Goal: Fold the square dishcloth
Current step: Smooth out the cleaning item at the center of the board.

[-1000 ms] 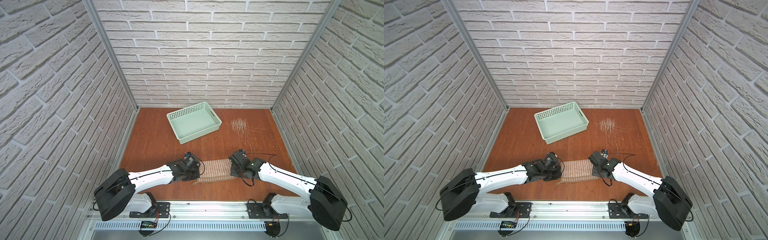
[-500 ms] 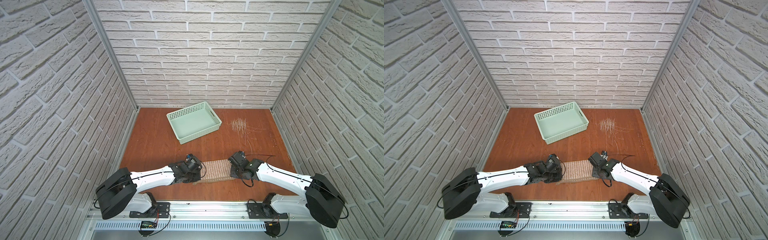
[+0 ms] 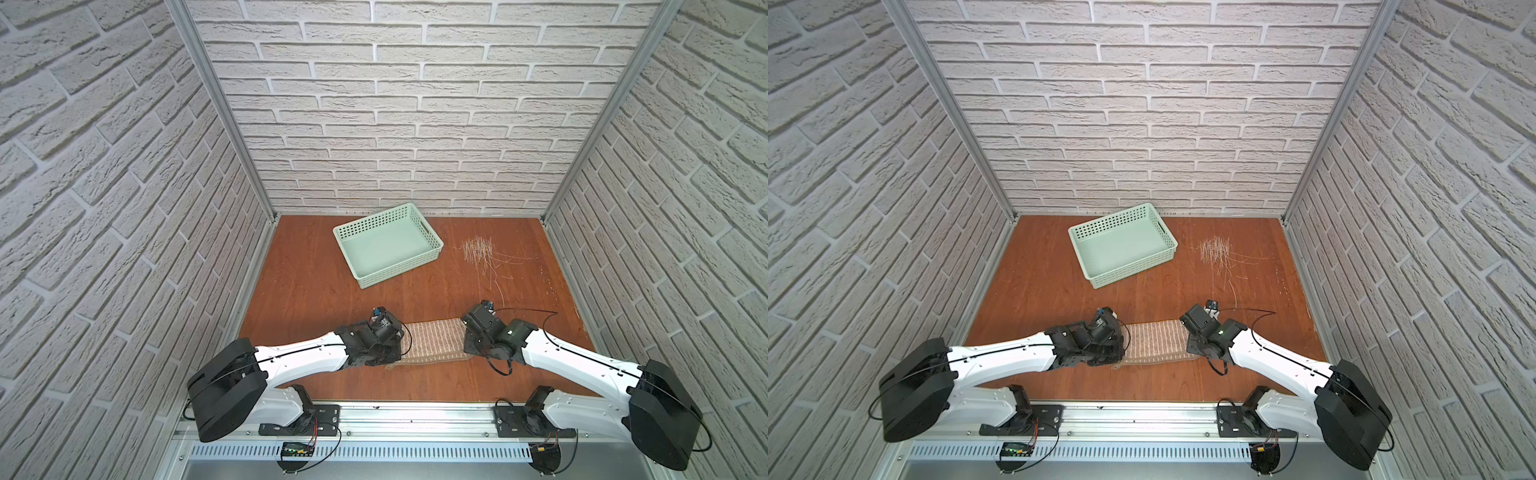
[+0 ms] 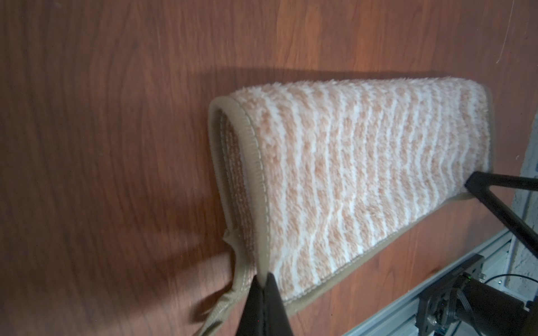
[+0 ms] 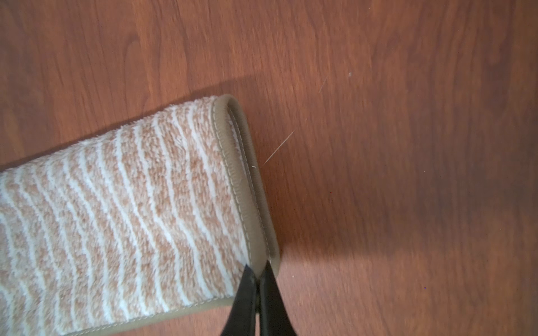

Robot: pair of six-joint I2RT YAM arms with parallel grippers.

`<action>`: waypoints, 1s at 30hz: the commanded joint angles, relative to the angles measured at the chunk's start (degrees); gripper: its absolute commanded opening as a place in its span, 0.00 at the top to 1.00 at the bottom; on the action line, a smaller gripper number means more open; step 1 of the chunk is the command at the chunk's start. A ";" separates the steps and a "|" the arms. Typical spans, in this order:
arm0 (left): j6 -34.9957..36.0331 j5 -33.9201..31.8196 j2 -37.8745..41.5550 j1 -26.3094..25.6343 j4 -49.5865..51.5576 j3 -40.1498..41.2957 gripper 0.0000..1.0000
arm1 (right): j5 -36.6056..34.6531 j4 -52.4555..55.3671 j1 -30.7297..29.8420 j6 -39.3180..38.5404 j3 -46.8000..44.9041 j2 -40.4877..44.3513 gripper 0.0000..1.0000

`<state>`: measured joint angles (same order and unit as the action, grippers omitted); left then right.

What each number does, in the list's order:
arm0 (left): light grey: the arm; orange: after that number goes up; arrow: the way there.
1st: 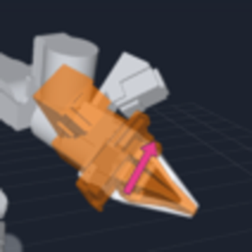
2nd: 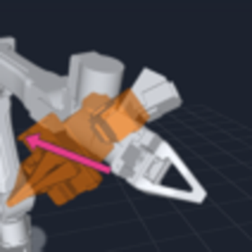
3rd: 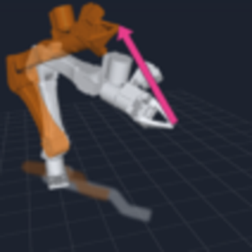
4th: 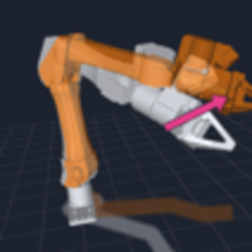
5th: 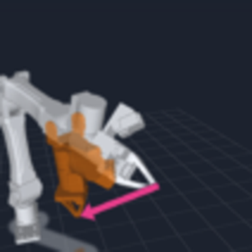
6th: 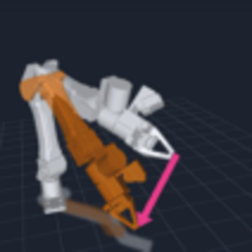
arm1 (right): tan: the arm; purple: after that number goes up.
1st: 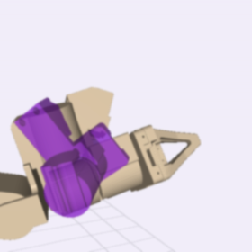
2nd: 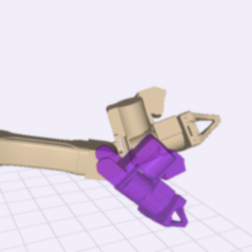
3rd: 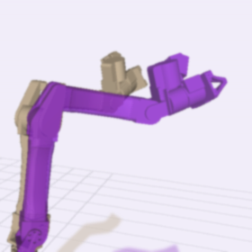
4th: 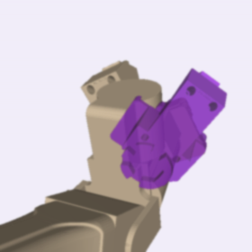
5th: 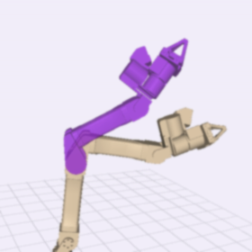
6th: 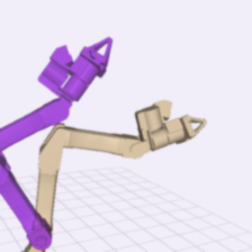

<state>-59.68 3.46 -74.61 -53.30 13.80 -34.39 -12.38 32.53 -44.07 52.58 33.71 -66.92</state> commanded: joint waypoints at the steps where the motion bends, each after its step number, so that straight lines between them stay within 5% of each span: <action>1: -0.08 -0.88 -1.03 -0.58 1.05 -0.85 1.00 | 1.00 -1.32 0.22 1.13 -2.12 -0.25 0.97; 10: -0.13 -1.77 -3.67 -0.67 0.43 -0.76 1.00 | 2.78 -5.36 0.01 1.63 -3.76 -4.67 0.97; 22: 0.16 -5.09 0.46 -0.68 6.86 -1.96 0.51 | -6.52 6.07 0.06 0.69 0.04 2.01 0.74; 30: 0.35 -7.25 5.62 -0.74 10.86 -3.46 0.39 | -7.22 8.50 0.10 0.50 0.54 5.42 0.67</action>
<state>-59.90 -1.78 -70.50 -53.82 21.91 -36.56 -17.50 38.20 -44.07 53.34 33.04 -62.46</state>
